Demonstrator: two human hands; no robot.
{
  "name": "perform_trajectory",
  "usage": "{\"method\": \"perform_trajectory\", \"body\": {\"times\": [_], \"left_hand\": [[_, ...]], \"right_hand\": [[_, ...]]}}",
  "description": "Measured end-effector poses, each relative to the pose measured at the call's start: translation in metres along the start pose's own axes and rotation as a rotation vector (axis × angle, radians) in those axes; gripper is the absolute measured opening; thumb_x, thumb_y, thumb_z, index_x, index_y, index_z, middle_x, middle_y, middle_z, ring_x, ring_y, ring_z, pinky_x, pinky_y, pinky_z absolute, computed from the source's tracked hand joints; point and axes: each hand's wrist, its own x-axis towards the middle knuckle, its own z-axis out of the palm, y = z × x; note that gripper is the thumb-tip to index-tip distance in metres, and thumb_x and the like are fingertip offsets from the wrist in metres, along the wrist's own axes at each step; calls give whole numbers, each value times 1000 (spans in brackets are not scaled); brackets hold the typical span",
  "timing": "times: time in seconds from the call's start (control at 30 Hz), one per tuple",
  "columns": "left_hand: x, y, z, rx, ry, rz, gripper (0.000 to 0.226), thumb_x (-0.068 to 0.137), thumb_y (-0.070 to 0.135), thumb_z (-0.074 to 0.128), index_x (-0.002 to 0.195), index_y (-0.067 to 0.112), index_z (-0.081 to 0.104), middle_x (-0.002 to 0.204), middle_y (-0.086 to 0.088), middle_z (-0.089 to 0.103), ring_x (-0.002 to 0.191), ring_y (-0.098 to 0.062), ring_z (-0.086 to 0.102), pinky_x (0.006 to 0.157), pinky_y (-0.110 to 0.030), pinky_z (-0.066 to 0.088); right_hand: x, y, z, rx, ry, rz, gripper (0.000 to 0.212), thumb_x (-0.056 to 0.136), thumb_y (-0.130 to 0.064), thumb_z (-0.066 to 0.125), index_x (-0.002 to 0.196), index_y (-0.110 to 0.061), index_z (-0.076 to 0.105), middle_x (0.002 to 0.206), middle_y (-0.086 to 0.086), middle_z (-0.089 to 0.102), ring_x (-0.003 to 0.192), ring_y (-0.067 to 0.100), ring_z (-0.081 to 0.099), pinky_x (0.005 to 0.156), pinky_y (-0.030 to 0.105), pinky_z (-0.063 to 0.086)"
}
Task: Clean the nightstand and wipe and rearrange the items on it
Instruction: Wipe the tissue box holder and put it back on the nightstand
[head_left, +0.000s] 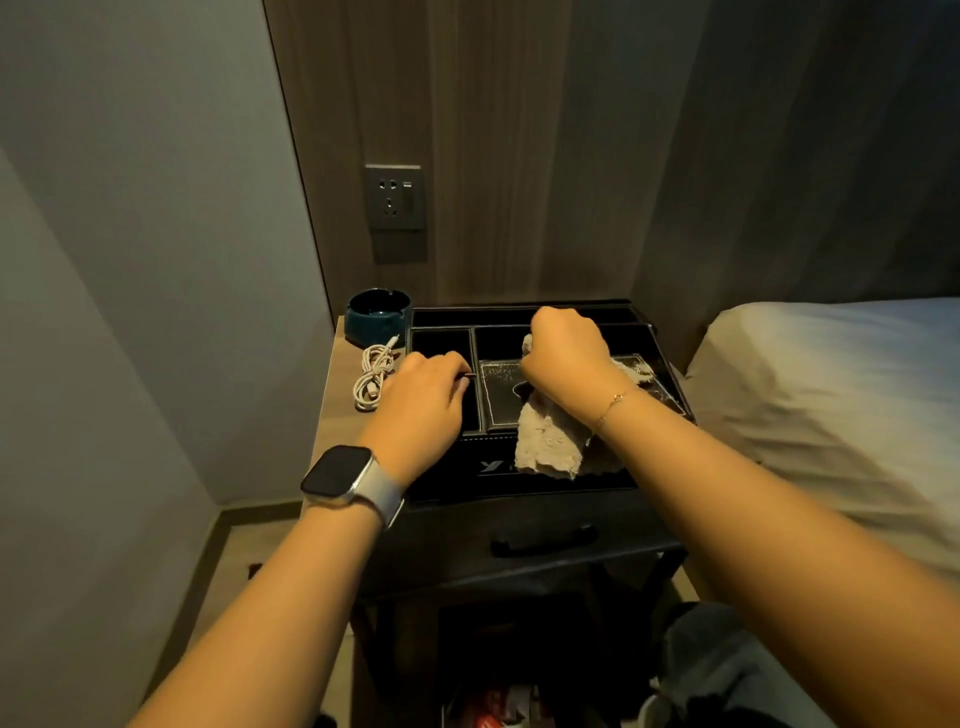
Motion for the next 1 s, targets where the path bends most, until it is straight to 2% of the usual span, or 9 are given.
{"method": "perform_trajectory", "body": {"times": [0.13,0.23,0.3,0.5,0.6,0.7,0.83,0.93,1.0], "left_hand": [[2,-2,1,-55,17,-3,18,99,18,42,105,13,58,95,-5,60,97,-25,47,84,-48,43],[1,-2,2,-93,38,-19,18,98,16,42,103,13,60,90,-2,57,96,-25,47,85,-48,43],[0,-2,1,-105,40,-21,19,99,15,42,105,12,60,92,-3,58,99,-25,47,87,-47,42],[1,-3,1,-65,-15,-8,23,99,16,38,112,14,58,103,-5,60,104,-24,45,87,-48,42],[1,0,1,-53,-18,-29,20,98,14,38,105,12,56,98,-6,58,100,-24,43,84,-49,42],[0,2,0,-51,-19,-52,17,94,8,40,98,11,55,92,-6,56,96,-25,42,82,-49,43],[1,1,0,-62,-8,-50,20,94,5,40,102,11,57,95,-7,58,98,-26,43,80,-47,43],[1,0,1,-79,0,-45,22,95,5,41,106,10,58,98,-8,60,100,-25,43,81,-48,44],[2,-1,2,-96,6,-44,22,96,6,41,108,10,59,99,-8,61,102,-24,44,83,-48,44]], "right_hand": [[-11,-23,11,-16,-34,-145,35,87,-7,55,59,-12,36,63,2,37,69,27,44,62,32,34],[-6,-16,-4,136,-143,-166,17,86,-12,54,77,-6,68,71,8,61,74,24,57,60,28,43],[3,-4,-15,252,-123,-122,24,83,-10,52,87,-9,76,82,8,71,78,19,64,57,24,46],[-3,-29,9,-20,-33,-180,16,86,-10,55,71,-3,55,65,7,50,71,29,51,62,31,38],[-6,-23,2,45,-152,-249,18,83,-4,51,90,-2,67,75,11,60,69,26,54,59,30,39],[-16,-9,-9,121,-298,-375,19,83,-3,51,88,-3,69,81,10,64,72,23,57,62,39,48],[-27,2,-41,182,-455,-510,22,83,-5,60,98,-13,75,94,-5,68,87,6,64,73,19,52],[-10,1,-43,150,-257,-411,28,76,-12,53,92,-12,76,89,5,74,85,18,68,71,35,55],[1,-10,-26,61,-190,-332,26,78,-20,53,89,-10,74,82,9,70,79,27,63,61,34,48]]}}
